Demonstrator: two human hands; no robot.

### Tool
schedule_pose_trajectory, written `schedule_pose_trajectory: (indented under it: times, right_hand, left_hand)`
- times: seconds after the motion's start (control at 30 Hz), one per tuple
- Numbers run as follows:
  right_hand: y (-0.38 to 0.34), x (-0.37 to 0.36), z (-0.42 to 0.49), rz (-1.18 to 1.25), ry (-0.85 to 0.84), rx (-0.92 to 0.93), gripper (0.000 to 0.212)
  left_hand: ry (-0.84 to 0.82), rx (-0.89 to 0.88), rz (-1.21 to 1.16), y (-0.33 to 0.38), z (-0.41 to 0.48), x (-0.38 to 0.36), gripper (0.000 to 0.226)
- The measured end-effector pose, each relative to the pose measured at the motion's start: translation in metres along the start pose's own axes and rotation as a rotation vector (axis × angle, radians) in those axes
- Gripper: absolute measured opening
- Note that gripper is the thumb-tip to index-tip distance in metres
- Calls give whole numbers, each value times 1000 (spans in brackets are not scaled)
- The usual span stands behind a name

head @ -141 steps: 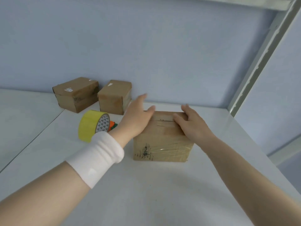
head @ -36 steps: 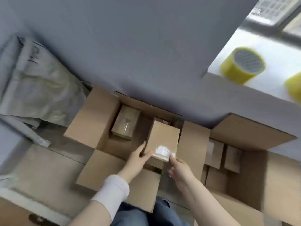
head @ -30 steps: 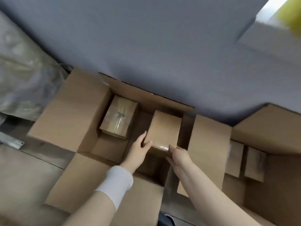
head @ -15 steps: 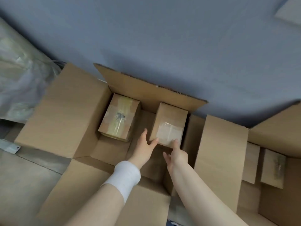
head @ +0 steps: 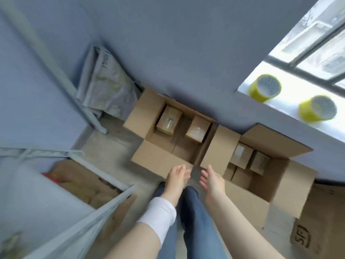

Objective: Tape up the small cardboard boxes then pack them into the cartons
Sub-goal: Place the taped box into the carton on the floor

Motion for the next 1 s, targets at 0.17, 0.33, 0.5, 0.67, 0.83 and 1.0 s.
schedule_pose_trajectory:
  times: [0.17,0.33,0.5,0.67,0.83,1.0]
  right_hand:
    - [4,20,-104,-57,-118,124,35]
    - [34,35,-164,-177,-279,230,21]
    - [73,46,-225,-276,-369,325,21]
    - [99,9,-318,-343,-565,448,16]
    - [126,-37,-426,-333,-799,566,12]
    - [178,-75,-556,-313,-998,656,12]
  left_hand:
    - [90,-43,-66,11,-114,18,32]
    - [207,-173,-257,-8,-192,36,31]
    - [307,-255,-343,-49,-273,57,21]
    - [413,-473,-441,-34,-362,105,20]
    - [515,-707,-453,-21,-471,168,24]
    - [639,-946,-430,-35,-601,240,26]
Point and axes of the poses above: each hand's wrist, its own z-axis towards the middle knuckle, its own x-axis out of the back of the hand, y = z × x, the point moved 7 cm from there along z, towards the middle knuckle, and after that the axes turned 4 degrees about -y, right-handed, at the moved point
